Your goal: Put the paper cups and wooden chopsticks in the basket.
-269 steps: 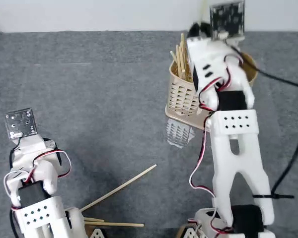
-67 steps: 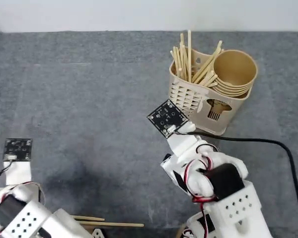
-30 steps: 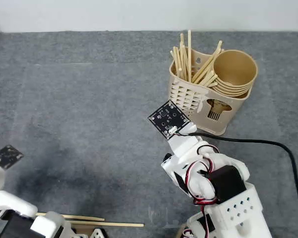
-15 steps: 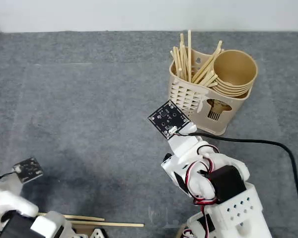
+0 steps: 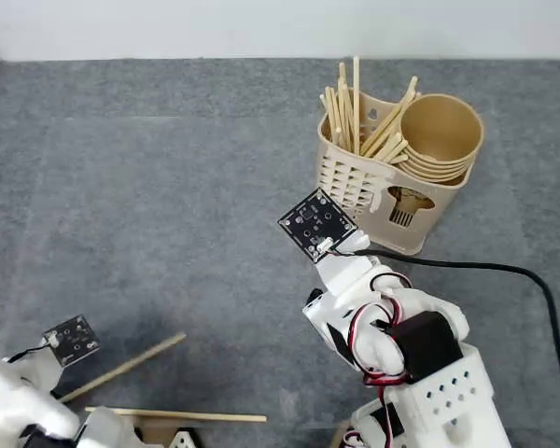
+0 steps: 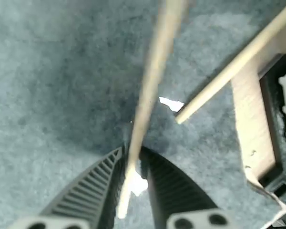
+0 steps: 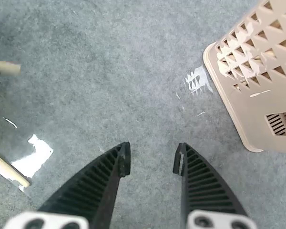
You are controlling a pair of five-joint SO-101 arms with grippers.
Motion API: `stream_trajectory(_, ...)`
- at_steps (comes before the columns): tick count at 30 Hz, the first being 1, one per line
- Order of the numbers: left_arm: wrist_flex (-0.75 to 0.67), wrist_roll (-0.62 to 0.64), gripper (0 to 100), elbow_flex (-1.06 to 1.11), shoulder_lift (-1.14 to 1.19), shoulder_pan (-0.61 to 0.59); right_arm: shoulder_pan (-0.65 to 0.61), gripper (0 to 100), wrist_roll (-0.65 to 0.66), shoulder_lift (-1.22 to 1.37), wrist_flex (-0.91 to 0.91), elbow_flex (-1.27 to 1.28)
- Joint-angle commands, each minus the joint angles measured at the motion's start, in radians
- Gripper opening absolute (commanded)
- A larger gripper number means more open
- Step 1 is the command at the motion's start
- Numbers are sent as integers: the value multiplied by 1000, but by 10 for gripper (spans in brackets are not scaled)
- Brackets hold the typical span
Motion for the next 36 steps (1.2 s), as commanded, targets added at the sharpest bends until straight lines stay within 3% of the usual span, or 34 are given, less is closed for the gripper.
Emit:
stream_trajectory(1, -135, -9, 13, 21, 9, 15, 8, 165, 12, -15, -8, -6)
stream_trajectory(4, -135, 18, 13, 13, 8, 40, 8, 165, 12, -15, -8, -6)
stream_trajectory(7, -83, 147, 13, -50, 8, 94, 8, 163, 12, -16, -8, -6)
stream_trajectory(11, 161, 288, 13, -232, 9, 175, 8, 162, 12, -16, -8, -6)
stream_trajectory(14, 365, 307, 13, -363, 9, 224, 8, 162, 11, -16, -1, -6)
stream_trajectory(17, 482, 308, 12, -449, 9, 244, 7, 162, 12, -8, 50, -6)
stream_trajectory(20, 496, 319, 12, -492, 9, 239, 7, 162, 51, -7, 101, -3)
stream_trajectory(24, 482, 440, 12, -544, 17, 242, -38, 162, 129, -7, 116, 71)
stream_trajectory(36, 359, 730, 13, -559, 11, 244, -458, 161, 132, -4, -36, 316)
